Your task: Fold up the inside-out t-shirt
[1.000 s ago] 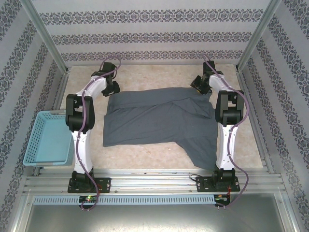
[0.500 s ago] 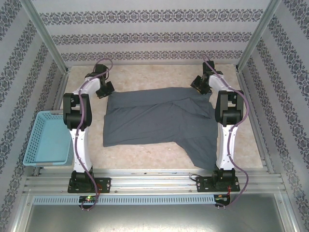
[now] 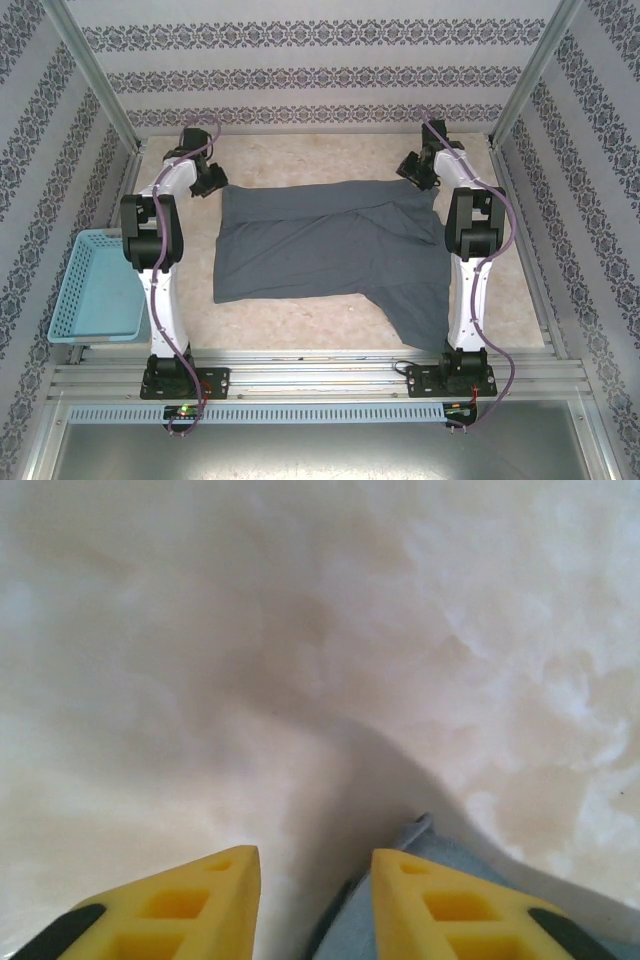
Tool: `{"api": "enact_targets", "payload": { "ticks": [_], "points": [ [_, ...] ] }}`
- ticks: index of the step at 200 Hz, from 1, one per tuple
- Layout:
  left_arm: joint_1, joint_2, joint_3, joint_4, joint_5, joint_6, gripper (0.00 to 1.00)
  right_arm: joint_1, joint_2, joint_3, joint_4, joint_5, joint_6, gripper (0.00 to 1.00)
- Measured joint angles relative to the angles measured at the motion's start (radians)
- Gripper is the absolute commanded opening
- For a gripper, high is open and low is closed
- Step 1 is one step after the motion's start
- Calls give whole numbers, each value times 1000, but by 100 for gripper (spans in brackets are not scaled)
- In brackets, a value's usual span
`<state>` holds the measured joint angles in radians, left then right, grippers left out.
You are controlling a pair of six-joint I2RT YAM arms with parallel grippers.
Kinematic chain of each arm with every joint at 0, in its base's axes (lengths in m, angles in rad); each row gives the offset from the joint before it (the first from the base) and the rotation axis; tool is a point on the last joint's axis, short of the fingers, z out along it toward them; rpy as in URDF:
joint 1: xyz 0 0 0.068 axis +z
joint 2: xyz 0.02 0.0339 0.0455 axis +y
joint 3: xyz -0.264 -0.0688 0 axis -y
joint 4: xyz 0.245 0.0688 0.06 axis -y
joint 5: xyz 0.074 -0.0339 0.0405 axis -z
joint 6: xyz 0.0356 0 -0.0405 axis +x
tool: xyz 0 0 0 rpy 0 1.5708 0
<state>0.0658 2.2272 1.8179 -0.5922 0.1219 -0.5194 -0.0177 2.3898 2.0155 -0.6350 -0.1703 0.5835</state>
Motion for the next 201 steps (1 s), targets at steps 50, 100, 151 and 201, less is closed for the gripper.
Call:
{"api": "enact_targets", "payload": {
  "ticks": [50,100,151,201],
  "points": [
    [-39,-277,-224,50,-1,-21,45,31,-207,-209,23,37,-61,49],
    [-98,-217,-310,132,106,-55,47,137,-235,-284,41,39,-84,52],
    [-97,-135,-320,141,140,-66,49,164,-188,-284,10,77,-112,54],
    [-97,-127,-320,146,116,-77,50,175,-196,-365,8,108,-139,37]
  ]
}}
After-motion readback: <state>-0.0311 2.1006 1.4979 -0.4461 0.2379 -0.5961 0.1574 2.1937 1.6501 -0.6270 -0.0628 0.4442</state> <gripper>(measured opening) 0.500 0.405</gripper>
